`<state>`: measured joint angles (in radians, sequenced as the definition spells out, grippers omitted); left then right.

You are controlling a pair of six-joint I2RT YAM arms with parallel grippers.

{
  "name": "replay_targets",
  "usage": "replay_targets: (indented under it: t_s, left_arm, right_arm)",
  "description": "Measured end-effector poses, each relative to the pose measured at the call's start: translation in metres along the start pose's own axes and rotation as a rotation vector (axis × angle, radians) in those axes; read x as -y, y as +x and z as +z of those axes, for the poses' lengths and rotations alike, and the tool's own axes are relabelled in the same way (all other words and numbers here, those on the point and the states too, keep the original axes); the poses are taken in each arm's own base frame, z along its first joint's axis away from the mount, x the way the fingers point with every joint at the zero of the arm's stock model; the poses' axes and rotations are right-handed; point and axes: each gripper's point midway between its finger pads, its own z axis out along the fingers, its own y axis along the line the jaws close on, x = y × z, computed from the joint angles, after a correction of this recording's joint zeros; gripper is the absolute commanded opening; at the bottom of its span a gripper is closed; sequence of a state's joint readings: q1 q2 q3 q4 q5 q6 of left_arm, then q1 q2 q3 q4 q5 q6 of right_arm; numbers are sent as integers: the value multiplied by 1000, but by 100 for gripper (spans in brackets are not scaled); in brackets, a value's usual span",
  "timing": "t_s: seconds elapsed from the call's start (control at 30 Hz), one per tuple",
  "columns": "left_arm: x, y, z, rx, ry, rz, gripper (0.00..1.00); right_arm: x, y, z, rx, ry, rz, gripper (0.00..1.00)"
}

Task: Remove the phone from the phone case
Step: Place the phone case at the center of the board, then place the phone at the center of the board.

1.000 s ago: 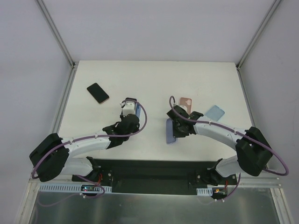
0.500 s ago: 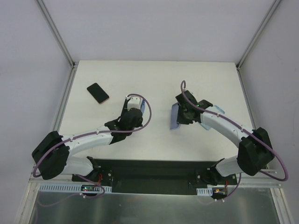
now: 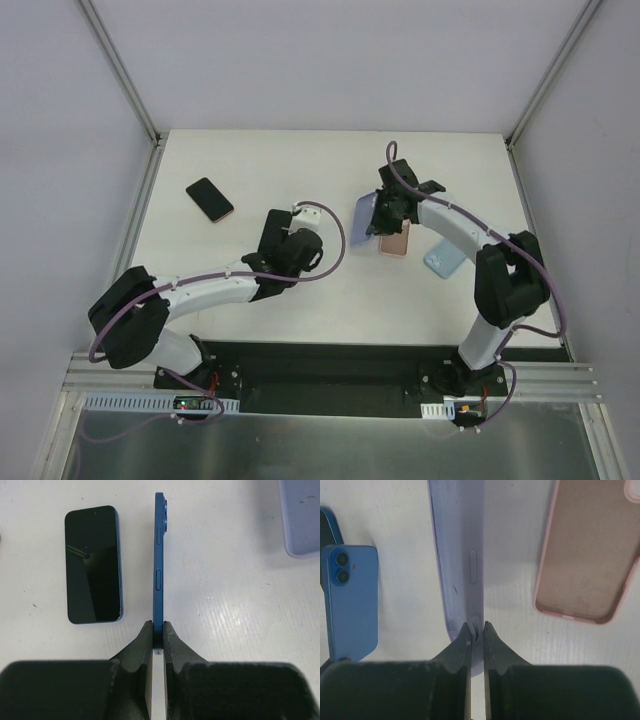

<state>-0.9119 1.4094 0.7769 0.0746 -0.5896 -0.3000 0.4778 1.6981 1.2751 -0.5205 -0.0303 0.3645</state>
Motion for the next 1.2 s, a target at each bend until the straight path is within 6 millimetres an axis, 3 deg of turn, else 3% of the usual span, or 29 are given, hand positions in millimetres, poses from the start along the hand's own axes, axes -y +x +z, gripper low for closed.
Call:
replay_targets:
  t_s: [0.23, 0.5, 0.6, 0.63, 0.73, 0.83, 1.07, 1.2]
  left_arm:
    - [8, 1, 9, -17, -40, 92, 0]
    - [29, 16, 23, -76, -50, 152, 0]
    - [35, 18, 27, -93, -49, 149, 0]
    - [37, 17, 29, -97, -48, 144, 0]
    - [45, 14, 33, -104, -36, 138, 0]
    - [51, 12, 35, -112, -19, 137, 0]
    - [64, 8, 39, -123, 21, 129, 0]
    - [69, 7, 40, -131, 32, 132, 11]
  right_arm:
    - [-13, -24, 28, -26, -34, 24, 1]
    - [-7, -40, 63, -61, -31, 63, 5]
    - [-3, -44, 74, -78, -36, 82, 32]
    - [-2, -46, 76, -82, -43, 89, 56]
    - [0, -54, 80, -77, -53, 104, 85]
    - [2, -60, 79, -70, -63, 103, 96]
    - [9, -65, 74, -59, -64, 92, 98]
    - [13, -68, 53, -29, -65, 88, 98]
